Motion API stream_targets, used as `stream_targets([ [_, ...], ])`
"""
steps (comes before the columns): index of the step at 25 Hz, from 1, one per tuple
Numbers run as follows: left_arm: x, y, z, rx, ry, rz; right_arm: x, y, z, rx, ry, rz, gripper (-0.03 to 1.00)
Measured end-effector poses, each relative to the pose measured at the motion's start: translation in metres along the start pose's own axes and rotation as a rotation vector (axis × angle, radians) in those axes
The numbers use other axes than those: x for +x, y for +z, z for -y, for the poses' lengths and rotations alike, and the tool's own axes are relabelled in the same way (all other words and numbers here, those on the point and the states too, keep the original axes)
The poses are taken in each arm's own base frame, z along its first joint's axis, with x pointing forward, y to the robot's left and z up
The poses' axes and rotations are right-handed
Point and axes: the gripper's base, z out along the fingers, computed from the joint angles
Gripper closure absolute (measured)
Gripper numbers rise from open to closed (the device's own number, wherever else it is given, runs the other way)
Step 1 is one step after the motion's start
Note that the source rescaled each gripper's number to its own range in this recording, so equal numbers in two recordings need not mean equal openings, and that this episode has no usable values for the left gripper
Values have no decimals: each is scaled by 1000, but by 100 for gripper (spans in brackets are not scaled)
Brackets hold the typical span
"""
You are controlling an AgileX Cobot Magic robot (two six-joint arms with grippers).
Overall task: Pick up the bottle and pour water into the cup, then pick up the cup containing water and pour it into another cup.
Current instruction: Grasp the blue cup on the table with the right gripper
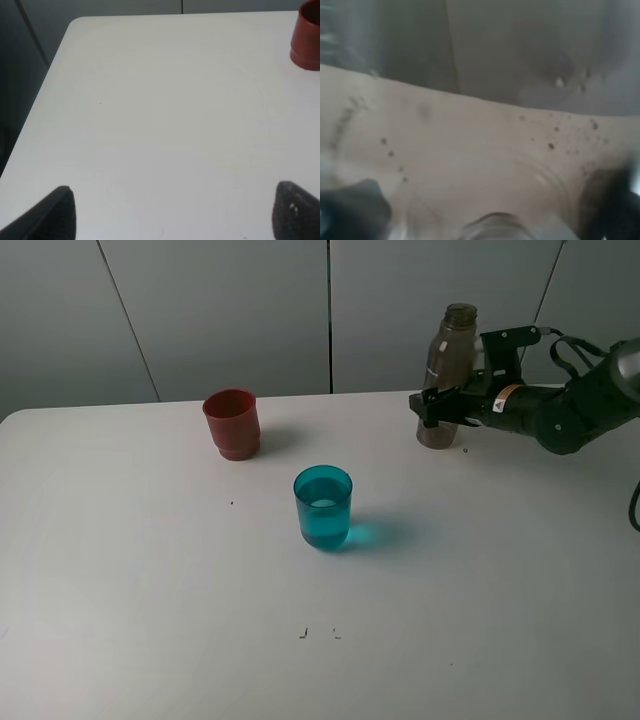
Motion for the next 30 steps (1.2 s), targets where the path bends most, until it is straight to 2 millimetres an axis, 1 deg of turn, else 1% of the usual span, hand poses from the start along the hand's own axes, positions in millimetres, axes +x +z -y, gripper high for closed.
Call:
stream_targets([
  [5, 0, 0, 0, 0, 0, 0, 2, -17, -5, -3, -6, -19, -3],
  [13, 0, 0, 0, 0, 0, 0, 11, -47, -10, 15, -22, -111, -3],
  [17, 0, 0, 0, 0, 0, 0, 11, -68, -15, 11, -59, -156, -3],
  [21, 0, 0, 0, 0, 0, 0, 19, -92, -22, -7, -111, -239, -3],
  [25, 0, 0, 0, 0, 0, 0, 36, -111, -32, -78, -199, -311, -3],
  [28, 0, 0, 0, 0, 0, 0, 48, -118, -44, -192, -334, -356, -3],
  [30, 0, 0, 0, 0, 0, 0, 49, -119, -52, -265, -394, -336, -3],
])
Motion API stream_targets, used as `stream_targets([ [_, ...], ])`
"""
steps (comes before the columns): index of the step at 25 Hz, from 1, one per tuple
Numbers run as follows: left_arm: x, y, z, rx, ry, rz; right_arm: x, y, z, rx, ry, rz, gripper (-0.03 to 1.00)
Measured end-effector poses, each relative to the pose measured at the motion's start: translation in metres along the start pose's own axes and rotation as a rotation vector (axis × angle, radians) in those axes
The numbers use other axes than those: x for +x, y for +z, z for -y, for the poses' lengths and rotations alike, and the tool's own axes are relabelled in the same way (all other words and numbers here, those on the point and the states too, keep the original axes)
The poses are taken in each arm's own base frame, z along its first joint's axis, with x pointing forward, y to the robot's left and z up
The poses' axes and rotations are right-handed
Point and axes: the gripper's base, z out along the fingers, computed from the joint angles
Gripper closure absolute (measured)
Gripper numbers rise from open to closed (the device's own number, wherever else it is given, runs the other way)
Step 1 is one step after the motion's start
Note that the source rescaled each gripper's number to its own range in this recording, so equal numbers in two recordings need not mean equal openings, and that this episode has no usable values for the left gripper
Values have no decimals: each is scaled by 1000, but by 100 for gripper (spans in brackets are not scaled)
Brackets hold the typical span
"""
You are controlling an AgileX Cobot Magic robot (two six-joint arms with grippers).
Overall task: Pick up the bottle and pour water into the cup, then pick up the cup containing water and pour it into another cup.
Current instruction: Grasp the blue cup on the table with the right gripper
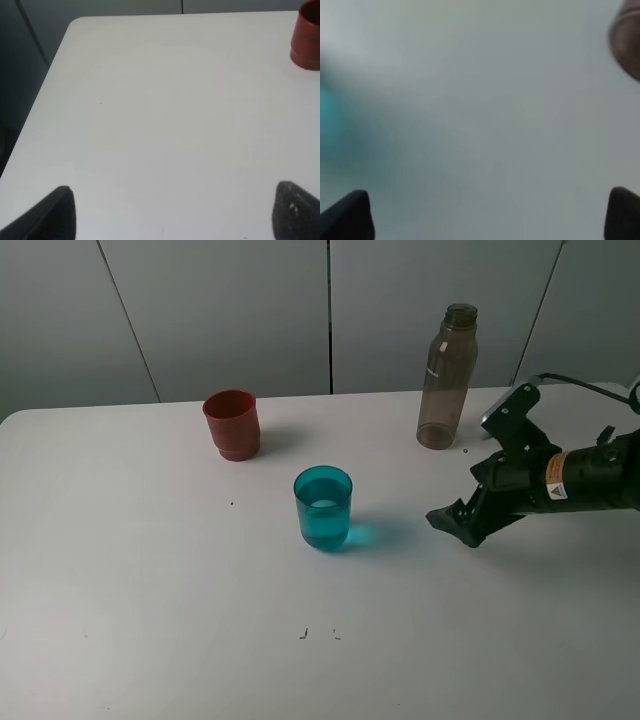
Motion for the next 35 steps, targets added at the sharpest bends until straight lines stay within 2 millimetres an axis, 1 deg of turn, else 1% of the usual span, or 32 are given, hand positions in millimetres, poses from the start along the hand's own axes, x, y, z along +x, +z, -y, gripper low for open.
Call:
stream_targets([
  [6, 0, 0, 0, 0, 0, 0, -16, -1, -11, -95, -50, 167, -3],
  [8, 0, 0, 0, 0, 0, 0, -18, -1, -13, -106, -51, 192, -3],
  [11, 0, 0, 0, 0, 0, 0, -21, 1, -21, -140, -82, 201, -3],
  [13, 0, 0, 0, 0, 0, 0, -21, 6, -29, -180, -116, 204, -3],
  [17, 0, 0, 0, 0, 0, 0, -17, 20, -41, -254, -130, 200, -3],
  [22, 0, 0, 0, 0, 0, 0, -17, 39, -40, -283, -128, 195, -3],
  [25, 0, 0, 0, 0, 0, 0, -17, 46, -39, -298, -144, 190, -3],
  [30, 0, 0, 0, 0, 0, 0, -23, 56, -47, -333, -201, 200, -3],
  [35, 0, 0, 0, 0, 0, 0, -26, 61, -47, -345, -233, 206, -3],
])
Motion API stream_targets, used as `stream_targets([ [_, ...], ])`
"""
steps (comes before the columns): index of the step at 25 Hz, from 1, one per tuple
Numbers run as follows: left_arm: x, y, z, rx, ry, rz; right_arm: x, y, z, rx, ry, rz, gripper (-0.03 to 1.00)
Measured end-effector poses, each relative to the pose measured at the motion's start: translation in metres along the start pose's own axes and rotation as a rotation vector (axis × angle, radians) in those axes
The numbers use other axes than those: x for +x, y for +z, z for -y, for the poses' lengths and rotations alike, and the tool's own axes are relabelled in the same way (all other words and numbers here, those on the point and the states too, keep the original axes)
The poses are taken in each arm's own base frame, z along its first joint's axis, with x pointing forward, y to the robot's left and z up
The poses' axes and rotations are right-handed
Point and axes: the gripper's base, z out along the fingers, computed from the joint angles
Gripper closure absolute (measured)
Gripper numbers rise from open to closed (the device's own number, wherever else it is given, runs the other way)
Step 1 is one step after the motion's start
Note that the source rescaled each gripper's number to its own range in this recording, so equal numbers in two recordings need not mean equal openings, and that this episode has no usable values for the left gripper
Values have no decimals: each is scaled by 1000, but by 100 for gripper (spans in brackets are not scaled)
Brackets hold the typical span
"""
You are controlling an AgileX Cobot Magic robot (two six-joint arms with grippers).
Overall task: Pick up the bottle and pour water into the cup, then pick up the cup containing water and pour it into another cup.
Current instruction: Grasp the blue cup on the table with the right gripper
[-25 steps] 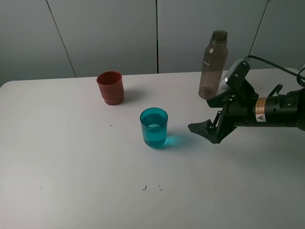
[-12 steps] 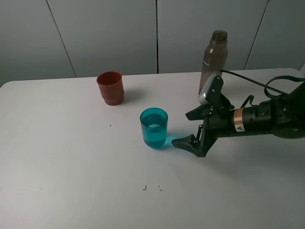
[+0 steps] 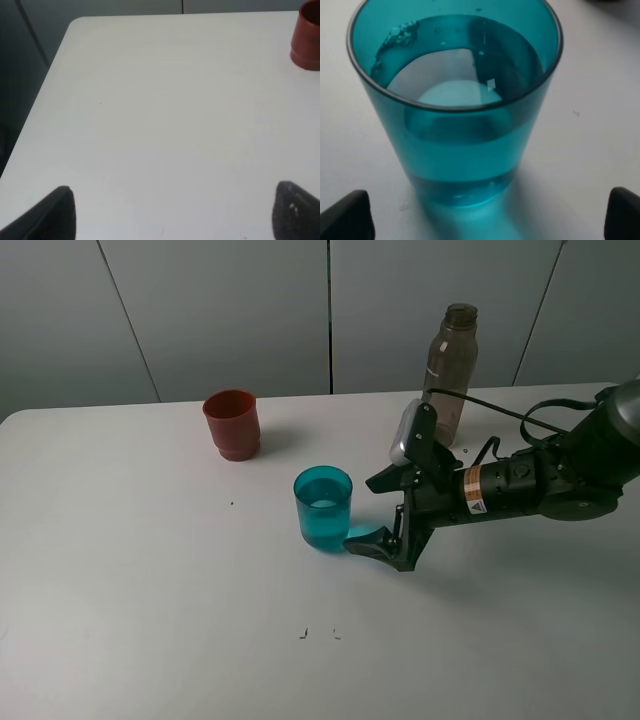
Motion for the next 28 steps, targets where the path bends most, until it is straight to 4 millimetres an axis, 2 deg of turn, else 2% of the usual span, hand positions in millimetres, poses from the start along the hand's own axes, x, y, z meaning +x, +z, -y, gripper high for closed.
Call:
stream_targets([
  [9, 0, 0, 0, 0, 0, 0, -1, 0, -2, -22, 1, 3, -3],
  [21, 0, 0, 0, 0, 0, 0, -22, -10, -1, -8, 83, 87, -3],
  [28, 0, 0, 0, 0, 0, 0, -28, -1, -13, -48, 64, 61, -3],
])
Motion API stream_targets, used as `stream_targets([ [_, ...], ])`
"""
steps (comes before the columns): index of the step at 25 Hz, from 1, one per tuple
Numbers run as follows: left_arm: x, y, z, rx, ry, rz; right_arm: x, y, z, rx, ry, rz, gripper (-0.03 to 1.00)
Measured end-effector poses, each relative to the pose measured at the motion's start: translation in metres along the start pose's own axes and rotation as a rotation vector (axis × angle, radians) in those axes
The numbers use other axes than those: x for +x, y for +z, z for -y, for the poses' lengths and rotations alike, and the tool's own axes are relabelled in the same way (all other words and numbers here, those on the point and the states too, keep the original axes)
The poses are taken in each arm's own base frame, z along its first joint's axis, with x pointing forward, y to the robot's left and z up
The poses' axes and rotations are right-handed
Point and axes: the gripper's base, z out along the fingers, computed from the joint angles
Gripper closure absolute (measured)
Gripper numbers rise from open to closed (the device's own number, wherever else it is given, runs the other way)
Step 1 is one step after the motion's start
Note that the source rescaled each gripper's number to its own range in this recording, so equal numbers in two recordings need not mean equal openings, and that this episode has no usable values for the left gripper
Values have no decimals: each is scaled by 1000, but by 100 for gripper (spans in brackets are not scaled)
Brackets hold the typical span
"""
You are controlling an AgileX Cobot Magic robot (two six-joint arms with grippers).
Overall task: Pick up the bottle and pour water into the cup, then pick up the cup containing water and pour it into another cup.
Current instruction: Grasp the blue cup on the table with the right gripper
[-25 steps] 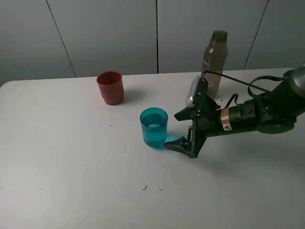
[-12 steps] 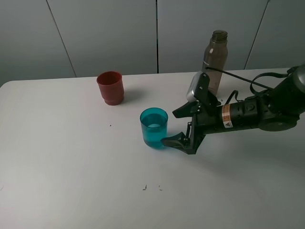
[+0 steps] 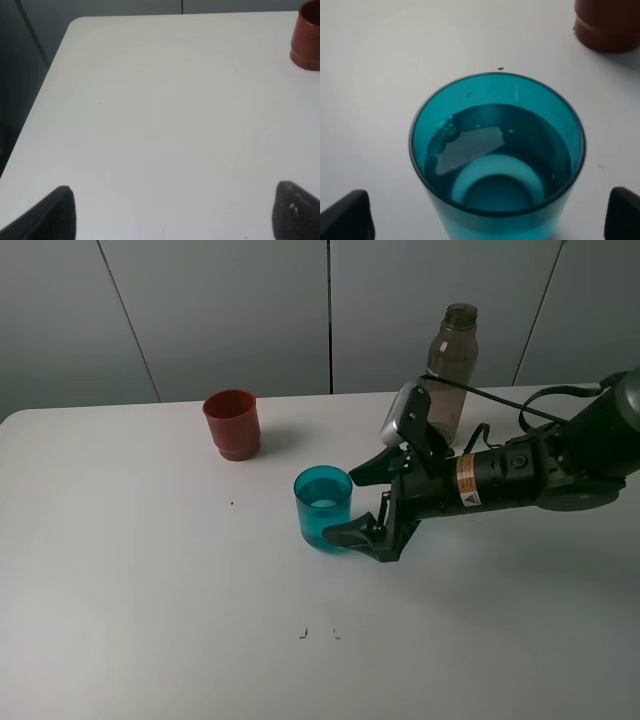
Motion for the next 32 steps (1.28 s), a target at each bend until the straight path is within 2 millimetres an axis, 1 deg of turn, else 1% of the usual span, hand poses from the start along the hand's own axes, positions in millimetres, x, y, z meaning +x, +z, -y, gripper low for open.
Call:
stream_targets([
  [6, 0, 0, 0, 0, 0, 0, -7, 6, 1, 4, -17, 0, -3],
  [8, 0, 0, 0, 0, 0, 0, -11, 9, -1, -2, -30, 4, -3],
  [12, 0, 0, 0, 0, 0, 0, -12, 20, -2, -9, -27, -3, -3],
  [16, 0, 0, 0, 0, 0, 0, -12, 27, -2, -15, -21, -10, -3],
  [23, 0, 0, 0, 0, 0, 0, -10, 30, -1, -5, 2, -12, -3],
  [27, 0, 0, 0, 0, 0, 0, -3, 35, -1, -3, 30, -24, -3],
  [32, 0, 0, 0, 0, 0, 0, -1, 37, 0, 9, 0, -26, -3],
])
